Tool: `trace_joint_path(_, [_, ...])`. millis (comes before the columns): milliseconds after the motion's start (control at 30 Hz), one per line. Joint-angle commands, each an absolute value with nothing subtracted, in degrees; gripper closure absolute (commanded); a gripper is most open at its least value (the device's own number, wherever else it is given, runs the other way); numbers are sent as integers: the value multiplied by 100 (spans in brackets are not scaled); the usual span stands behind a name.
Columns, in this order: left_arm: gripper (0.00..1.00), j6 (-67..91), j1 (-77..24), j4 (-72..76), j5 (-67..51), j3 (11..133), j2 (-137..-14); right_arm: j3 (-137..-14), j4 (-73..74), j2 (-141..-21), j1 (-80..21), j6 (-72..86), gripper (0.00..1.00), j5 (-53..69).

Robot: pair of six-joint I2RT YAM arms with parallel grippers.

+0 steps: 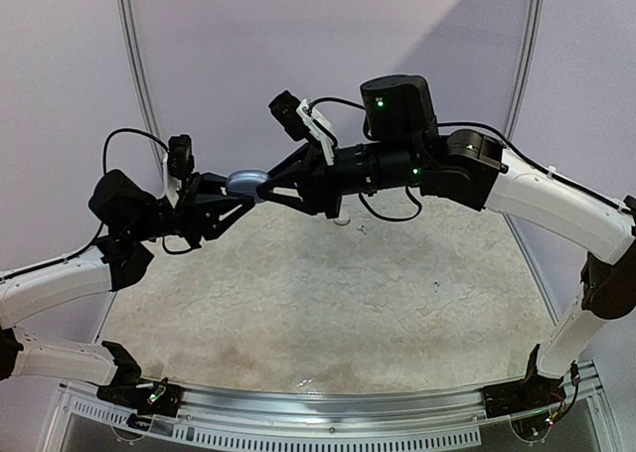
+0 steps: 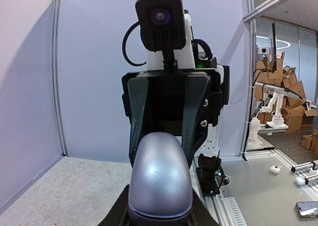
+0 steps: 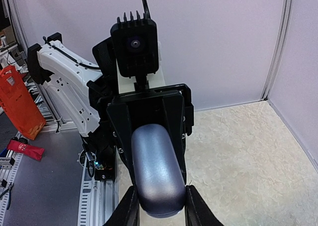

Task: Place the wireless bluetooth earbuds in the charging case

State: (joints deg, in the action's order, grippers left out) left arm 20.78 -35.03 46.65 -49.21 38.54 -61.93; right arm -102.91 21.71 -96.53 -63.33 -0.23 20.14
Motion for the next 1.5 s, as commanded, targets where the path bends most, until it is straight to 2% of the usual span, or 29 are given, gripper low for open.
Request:
trace_joint_path(0, [100,1969,-3568,4737,-4828,3920,-6232,-10431,2239,-9917,-6429,153,71,2332])
trace_joint_path(67, [100,1961,-3568,4728,-4825,3920,-6225,-10432,2242,-9908,-6434,141,71,2308])
trace_joint_path(167, [100,1952,-3569,4723,-4821,3920,-6232,-10442,2274,-9905,-6428,115,65,2257])
trace_joint_path(367, [100,1943,-3568,4720,-4819,3913,-6232,-10514,2285,-9939,-6429,106,61,2225])
trace_joint_path(433, [100,1943,-3568,4718,-4817,3907,-6228,-10523,2287,-9949,-6425,118,75,2185])
trace_joint_path(500, [100,1934,-3568,4712,-4821,3896,-6222,-10521,2298,-9941,-6430,123,82,2176])
trace_joint_path(700, [100,1921,-3573,4696,-4799,3877,-6205,-10529,2319,-9893,-6426,131,87,2210])
trace_joint_path(967, [100,1790,-3560,4490,-4674,3858,-6157,-10464,2407,-9778,-6432,114,100,2104])
trace_joint_path(1000, [98,1751,-3560,4425,-4610,3852,-6146,-10435,2398,-9733,-6426,114,100,2068])
trace_joint_path(1100, [67,1663,-3560,4263,-4347,3820,-6097,-10303,2341,-9620,-6425,114,100,1886])
trace_joint_path(1200, [45,1573,-3560,4145,-4149,3791,-6067,-10204,2324,-9503,-6425,122,100,1699])
trace_joint_path(1467, [12,1413,-3560,3924,-4047,3745,-6009,-9735,2295,-9157,-6140,549,100,1406])
